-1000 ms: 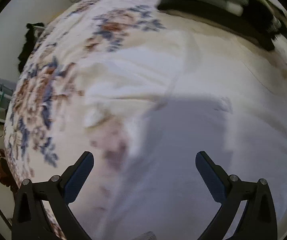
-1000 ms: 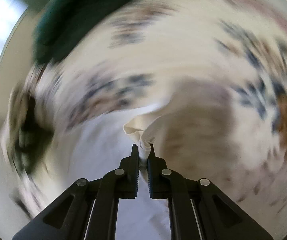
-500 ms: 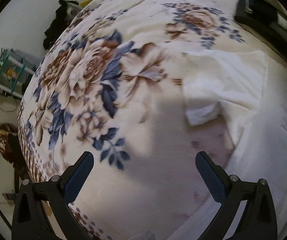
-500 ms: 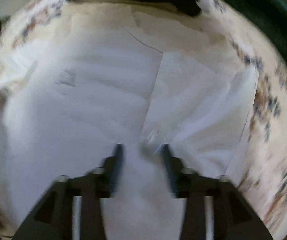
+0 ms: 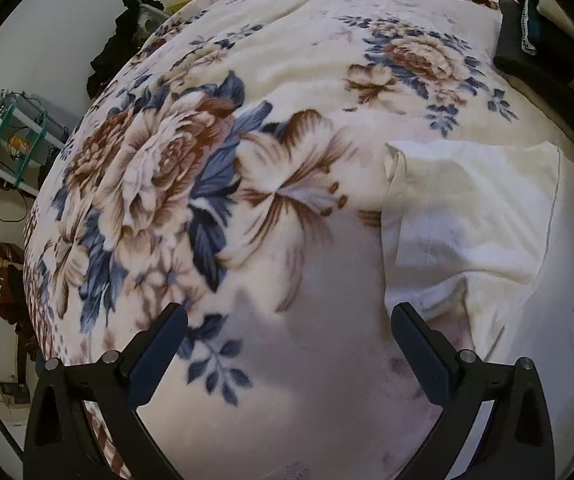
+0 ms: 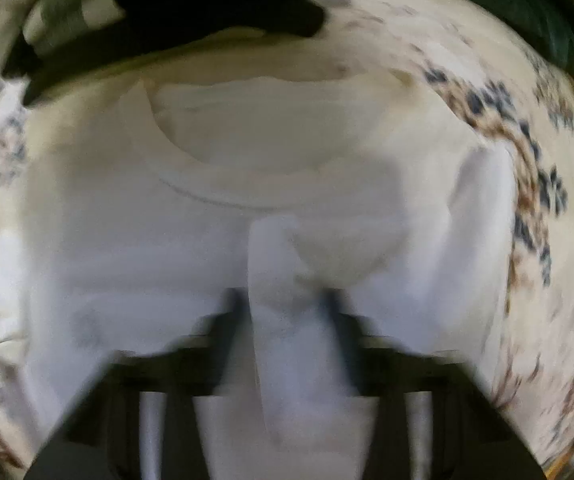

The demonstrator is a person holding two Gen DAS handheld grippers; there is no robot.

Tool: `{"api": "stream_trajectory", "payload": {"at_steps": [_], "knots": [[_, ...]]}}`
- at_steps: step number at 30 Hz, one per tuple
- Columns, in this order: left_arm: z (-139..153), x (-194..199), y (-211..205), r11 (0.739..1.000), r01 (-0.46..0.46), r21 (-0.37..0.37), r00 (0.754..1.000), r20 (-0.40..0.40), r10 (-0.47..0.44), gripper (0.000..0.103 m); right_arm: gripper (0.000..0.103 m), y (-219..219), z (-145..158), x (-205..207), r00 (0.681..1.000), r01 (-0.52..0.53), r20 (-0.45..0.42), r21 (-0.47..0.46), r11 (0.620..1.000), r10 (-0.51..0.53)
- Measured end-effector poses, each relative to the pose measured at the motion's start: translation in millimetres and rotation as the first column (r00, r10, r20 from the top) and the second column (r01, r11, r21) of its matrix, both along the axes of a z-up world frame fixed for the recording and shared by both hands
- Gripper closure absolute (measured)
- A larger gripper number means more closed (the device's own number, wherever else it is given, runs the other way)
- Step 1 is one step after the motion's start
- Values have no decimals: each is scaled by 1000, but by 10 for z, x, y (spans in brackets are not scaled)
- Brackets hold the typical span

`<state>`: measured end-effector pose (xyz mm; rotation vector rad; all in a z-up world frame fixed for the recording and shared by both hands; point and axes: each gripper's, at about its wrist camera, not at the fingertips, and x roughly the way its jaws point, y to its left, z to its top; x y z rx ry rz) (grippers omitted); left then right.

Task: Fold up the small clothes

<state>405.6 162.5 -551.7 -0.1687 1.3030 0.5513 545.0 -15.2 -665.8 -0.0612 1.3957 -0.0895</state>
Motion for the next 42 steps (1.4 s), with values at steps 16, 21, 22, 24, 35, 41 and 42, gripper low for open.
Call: {"api": "stream_trajectory", "payload": {"at_steps": [16,21,22,24,35,41,42], "knots": [[58,-59,70,970,-62,-236,997,27,70,0,43,-189,-81,-918,976,125,-216,422,898,-35],[-244,2,53,787,-153,-598,981,4,194,1,43,-548,7,-1201,978,186,-175,459,869,-117],[-321,7,63,722,-183,-668,968,5,249,1,43,-653,56,-1264,973,220,-171,461,860,-158],[-439,22,106,646,-228,-729,941,4,337,8,43,-785,135,-1332,959,281,-164,464,840,-231],[240,459,-268,908,99,-407,937,345,52,98,43,-1412,218,-1660,907,420,-168,402,814,-385],[616,451,-1863,780,598,-184,780,359,-513,97,43,-1782,338,-1894,888,459,-164,382,802,-430],[557,392,-2129,739,653,-167,743,330,-582,93,43,-1804,349,-1918,885,465,-167,377,801,-435]]}}
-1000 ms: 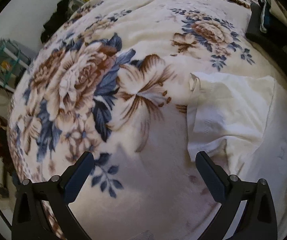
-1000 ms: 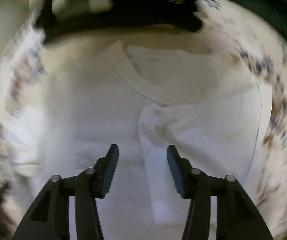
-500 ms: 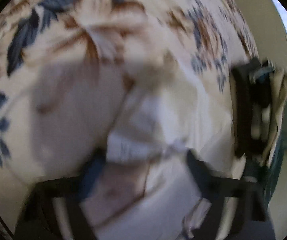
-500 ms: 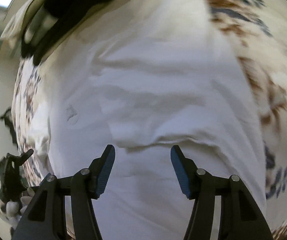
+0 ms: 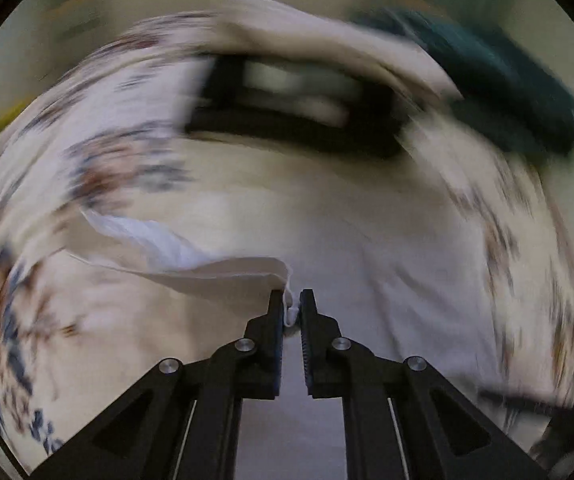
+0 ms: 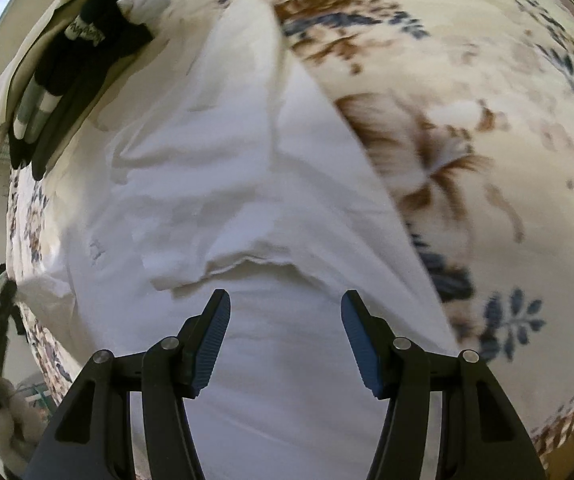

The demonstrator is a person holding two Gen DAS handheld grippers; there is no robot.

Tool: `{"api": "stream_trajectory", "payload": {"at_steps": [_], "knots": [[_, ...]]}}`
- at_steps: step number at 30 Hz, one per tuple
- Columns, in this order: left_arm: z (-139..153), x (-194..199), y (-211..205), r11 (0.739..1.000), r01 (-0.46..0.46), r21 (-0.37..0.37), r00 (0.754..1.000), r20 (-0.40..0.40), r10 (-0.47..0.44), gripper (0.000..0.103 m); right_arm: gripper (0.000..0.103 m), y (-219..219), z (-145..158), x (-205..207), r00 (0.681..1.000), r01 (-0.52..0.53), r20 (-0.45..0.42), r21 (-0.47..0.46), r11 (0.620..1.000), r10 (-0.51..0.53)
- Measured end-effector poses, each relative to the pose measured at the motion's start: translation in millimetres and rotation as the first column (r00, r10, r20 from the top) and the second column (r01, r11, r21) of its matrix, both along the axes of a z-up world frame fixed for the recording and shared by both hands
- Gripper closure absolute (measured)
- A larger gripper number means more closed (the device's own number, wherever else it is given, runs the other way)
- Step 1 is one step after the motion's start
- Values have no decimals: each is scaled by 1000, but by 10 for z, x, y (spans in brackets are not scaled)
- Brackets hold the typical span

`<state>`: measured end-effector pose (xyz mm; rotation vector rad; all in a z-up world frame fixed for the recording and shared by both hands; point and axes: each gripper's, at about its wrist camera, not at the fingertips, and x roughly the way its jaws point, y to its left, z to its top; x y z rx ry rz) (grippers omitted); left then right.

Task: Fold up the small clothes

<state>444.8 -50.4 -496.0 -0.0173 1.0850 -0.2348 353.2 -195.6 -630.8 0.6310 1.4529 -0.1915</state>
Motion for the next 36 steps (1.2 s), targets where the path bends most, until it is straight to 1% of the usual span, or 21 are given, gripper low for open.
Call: {"api": "stream_trajectory", "payload": {"at_steps": [1,2,4,5,6,8,10,12,14,17,20,22,23,25,26,27,28,29,32,34,36], "knots": [[-47,-59,-118,999,44,13,999,-15,-44,92,43,-57,20,-36,1000,5,-5,-1,1000,-5],[-169,-143,-324,993,109,45,992,-65,-106,91,43,-120,48,-72,1000,9,-14,-4,1000,-9],[-278,-236,-459,985,141,95,986,-106,-130,91,43,-227,96,-133,1000,14,-24,-6,1000,-14],[-326,-310,-476,983,148,113,983,-125,-134,78,43,-272,133,-147,999,11,-30,-10,1000,-12],[-363,-387,-449,979,151,138,982,-138,-132,54,43,-317,178,-152,999,6,-32,-13,1000,-6],[-411,-488,-285,975,119,190,984,-151,-90,22,43,-380,270,-130,1000,-11,-17,-6,1000,11],[-437,-559,-60,975,73,211,987,-155,-40,21,43,-275,319,-4,1000,-30,-3,10,1000,30],[-434,-558,223,969,-9,246,987,-151,47,21,42,-178,361,165,998,-56,20,51,997,55],[-443,-516,456,958,-87,273,982,-140,129,21,42,-45,391,373,995,-95,50,84,992,90],[-471,-356,842,936,-195,294,962,-129,241,21,42,296,425,846,976,-197,111,88,977,187],[-481,-167,1075,911,-278,305,942,-101,321,21,42,738,374,1419,929,-343,176,85,936,325],[-461,-42,1177,901,-312,302,933,-79,350,21,42,1098,229,1782,890,-443,159,74,893,428],[-441,29,1236,897,-334,291,927,-70,368,21,42,1278,122,1938,863,-498,129,46,866,489],[-427,123,1297,896,-353,269,923,-58,381,21,44,1508,-22,2086,820,-571,97,74,817,564],[-417,166,1296,896,-359,263,921,-54,385,21,65,1588,-41,2120,801,-597,93,66,799,591],[-413,211,1309,895,-363,259,920,-51,388,21,102,1637,-6,2135,785,-617,101,36,786,611],[-411,254,1318,896,-367,249,919,-49,390,21,101,1645,62,2148,788,-609,119,8,793,604],[-415,299,1346,897,-369,244,918,-52,392,21,101,1577,181,2155,808,-576,159,9,817,567],[-416,415,1298,905,-367,216,920,-57,387,21,101,1279,349,2154,864,-480,195,39,877,464],[-421,544,1215,916,-347,203,929,-57,365,21,101,1096,390,2172,889,-434,174,30,900,423],[-441,673,1127,923,-328,203,937,-55,345,21,101,985,334,2218,912,-395,121,-4,919,392]]}}
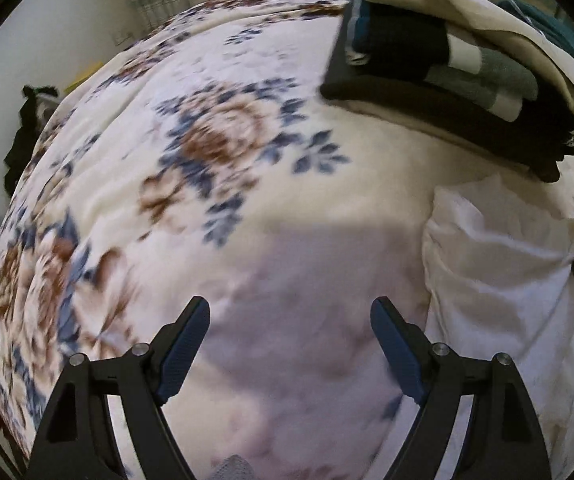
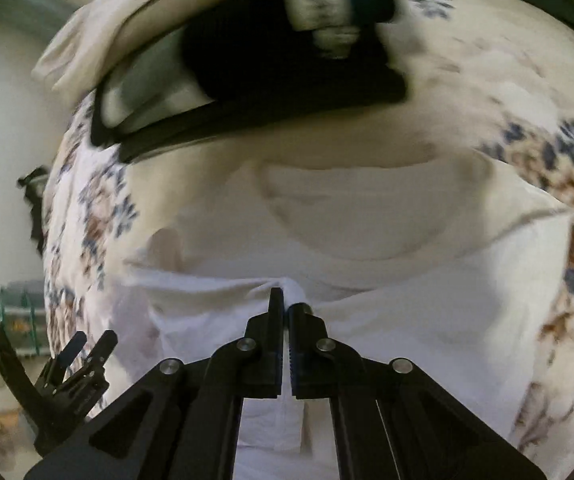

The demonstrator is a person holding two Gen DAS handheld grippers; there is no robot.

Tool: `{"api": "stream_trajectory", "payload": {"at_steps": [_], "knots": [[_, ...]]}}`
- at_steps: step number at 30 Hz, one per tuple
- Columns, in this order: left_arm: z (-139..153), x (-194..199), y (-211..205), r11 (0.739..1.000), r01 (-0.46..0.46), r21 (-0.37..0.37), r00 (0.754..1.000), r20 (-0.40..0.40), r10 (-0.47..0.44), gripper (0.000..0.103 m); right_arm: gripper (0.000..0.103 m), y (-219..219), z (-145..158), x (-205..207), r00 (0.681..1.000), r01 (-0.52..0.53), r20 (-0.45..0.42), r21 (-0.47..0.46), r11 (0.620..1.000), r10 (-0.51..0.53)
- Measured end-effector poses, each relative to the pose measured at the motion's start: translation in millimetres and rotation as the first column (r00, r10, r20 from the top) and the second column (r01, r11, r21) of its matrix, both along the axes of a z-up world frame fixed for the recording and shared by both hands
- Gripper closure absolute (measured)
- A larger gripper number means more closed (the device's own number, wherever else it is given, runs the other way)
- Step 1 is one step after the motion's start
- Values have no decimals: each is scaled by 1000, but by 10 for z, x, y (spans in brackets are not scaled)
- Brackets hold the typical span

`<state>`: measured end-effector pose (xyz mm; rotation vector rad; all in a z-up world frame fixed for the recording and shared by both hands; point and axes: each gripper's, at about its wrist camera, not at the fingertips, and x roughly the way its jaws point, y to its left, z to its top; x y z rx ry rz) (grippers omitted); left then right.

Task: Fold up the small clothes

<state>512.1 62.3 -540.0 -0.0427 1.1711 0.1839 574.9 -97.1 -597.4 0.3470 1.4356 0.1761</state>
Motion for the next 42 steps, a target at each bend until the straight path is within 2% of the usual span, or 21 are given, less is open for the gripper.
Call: {"api": "stream_trajectory", "payload": {"at_steps": [4,6,7,9,11,14,19,23,25,26,27,31,34,35,38,39,42], "knots": [[-95,342,-172,999,36,-22,999,2,-36,21,101,-259,-167,24,994,67,-84,-80,995,-73],[-178,554,-306,997,72,-26,997,-4,-73,21,97,-353,-250,3,986,90,-132,-76,993,-100],[-216,638,-369,996,91,-17,996,-7,-91,21,92,-348,-259,-20,984,94,-143,-92,991,-106],[-366,860,-510,991,130,29,991,-37,-129,21,60,-446,-199,-119,983,121,-126,-118,986,-136],[-541,1083,-557,988,140,60,987,-89,-135,21,57,-552,-153,-270,977,160,-130,-78,984,-169],[-513,1203,-487,993,117,25,990,-88,-114,21,57,-663,-133,-568,964,216,-162,12,976,-212],[-243,964,-437,991,134,10,990,-48,-134,21,57,-632,-366,-1150,927,307,-285,198,931,-245],[-111,688,-495,987,163,10,986,-23,-163,21,57,-500,-531,-1414,907,362,-314,245,900,-279],[-148,636,-584,981,188,38,982,-29,-187,21,72,-444,-530,-1468,915,358,-280,229,905,-292],[-212,657,-635,979,196,55,980,-40,-194,21,90,-381,-540,-1485,921,345,-258,198,917,-291],[-304,703,-680,977,200,68,979,-56,-196,21,97,-311,-552,-1481,925,336,-241,154,929,-294],[-583,929,-757,982,176,66,980,-108,-168,18,99,-263,-548,-1609,919,339,-241,79,938,-312],[-446,956,-741,983,173,61,982,-89,-168,19,98,-198,-496,-1672,924,317,-246,72,946,-292],[-309,904,-716,982,179,61,983,-61,-175,19,93,-184,-453,-1660,924,317,-247,70,946,-291],[55,697,-596,982,178,68,984,-1,-178,19,53,-286,-201,-1689,928,321,-224,72,944,-298],[220,565,-540,982,172,76,985,22,-174,19,46,-337,-119,-1713,929,323,-213,69,944,-302],[625,120,-372,988,136,70,988,62,-140,19,45,-557,241,-1829,936,317,-181,69,946,-301]]}}
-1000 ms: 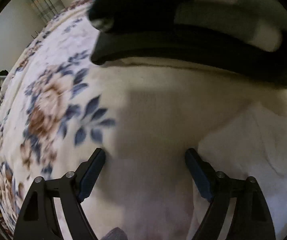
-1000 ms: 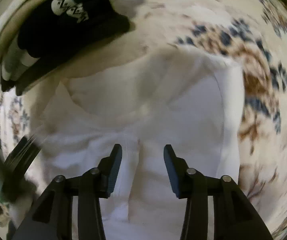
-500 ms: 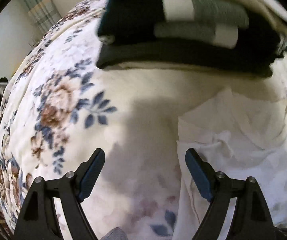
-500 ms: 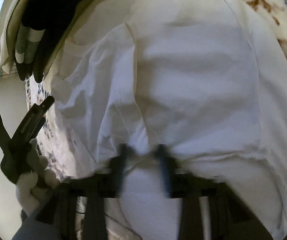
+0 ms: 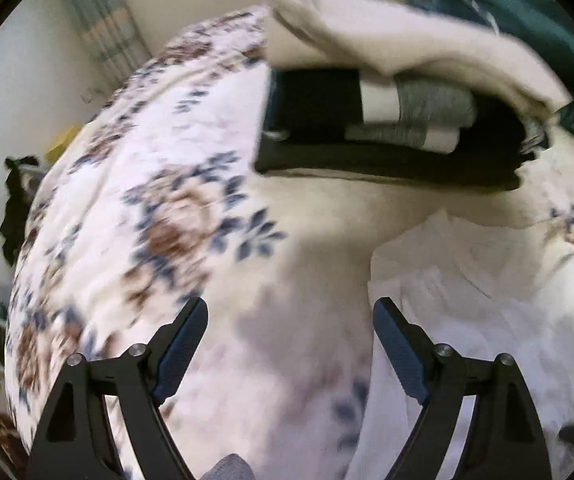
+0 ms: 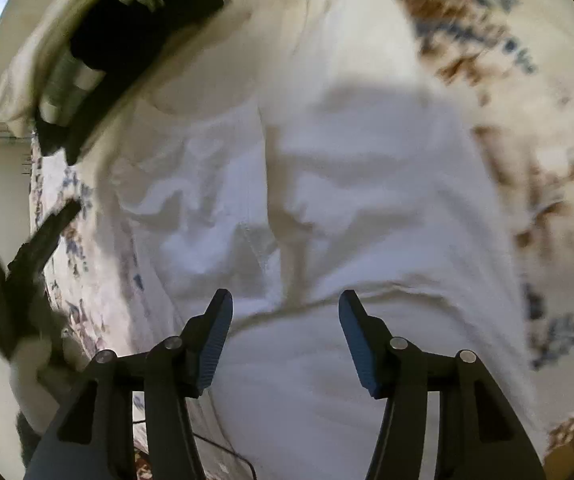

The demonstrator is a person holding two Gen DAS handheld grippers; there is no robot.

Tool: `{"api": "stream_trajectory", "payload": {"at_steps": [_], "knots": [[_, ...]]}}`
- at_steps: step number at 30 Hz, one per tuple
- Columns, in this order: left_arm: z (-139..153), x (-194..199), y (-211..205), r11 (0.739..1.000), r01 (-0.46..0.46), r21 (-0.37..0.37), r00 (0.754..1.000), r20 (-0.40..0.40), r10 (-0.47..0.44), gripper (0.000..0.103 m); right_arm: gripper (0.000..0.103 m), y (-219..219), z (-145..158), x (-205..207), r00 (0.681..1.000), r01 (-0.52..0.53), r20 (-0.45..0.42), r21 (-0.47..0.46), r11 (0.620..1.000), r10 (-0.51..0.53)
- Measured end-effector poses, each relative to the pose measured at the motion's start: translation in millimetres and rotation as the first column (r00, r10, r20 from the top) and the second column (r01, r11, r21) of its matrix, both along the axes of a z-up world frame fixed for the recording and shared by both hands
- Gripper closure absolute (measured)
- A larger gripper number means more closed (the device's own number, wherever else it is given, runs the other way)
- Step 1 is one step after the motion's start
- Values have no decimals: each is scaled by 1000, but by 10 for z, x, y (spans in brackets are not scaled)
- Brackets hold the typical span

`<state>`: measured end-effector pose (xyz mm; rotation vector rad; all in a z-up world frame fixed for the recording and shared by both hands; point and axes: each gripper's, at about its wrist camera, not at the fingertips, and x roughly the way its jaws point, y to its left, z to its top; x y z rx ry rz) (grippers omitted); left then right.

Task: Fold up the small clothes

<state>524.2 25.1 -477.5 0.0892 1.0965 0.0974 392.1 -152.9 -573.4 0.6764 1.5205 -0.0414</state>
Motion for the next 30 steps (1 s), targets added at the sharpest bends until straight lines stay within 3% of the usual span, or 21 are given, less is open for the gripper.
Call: {"api": "stream_trajectory", "payload": {"at_steps": [5,10,14,17,18,22,24,27,30], "knots": [[452,-907,-56,997,-67,-36,998,-14,66,19,41,-529,499,-308,999,-45,3,-15,999,45],[500,-1749,-522,993,-114,-31,989,-94,111,19,41,-1388,732,-728,994,-108,-28,-10,994,108],[269,-2532,-1323,993,-110,-31,967,-236,100,19,41,-2071,569,-1013,980,-186,-71,-11,982,185],[-34,-3060,-2039,992,-109,-70,922,-379,75,19,41,-2543,422,-1082,975,-202,-101,-24,979,199],[-173,-3235,-2339,986,-120,-116,899,-434,58,19,41,-2637,377,-1066,972,-211,-108,-27,977,207],[-577,-3523,-3148,972,-146,-183,848,-530,28,19,41,-3066,180,-1049,963,-240,-135,-43,970,232],[-750,-3540,-3460,976,-138,-166,842,-539,27,19,41,-3212,73,-1035,959,-249,-147,-42,968,241],[-1008,-3508,-3704,989,-127,-76,836,-545,65,19,41,-3287,-91,-1001,950,-276,-166,-57,960,263],[-1065,-3611,-3316,972,-234,-2,808,-557,193,18,41,-3292,-206,-975,942,-296,-185,-54,954,281]]}}
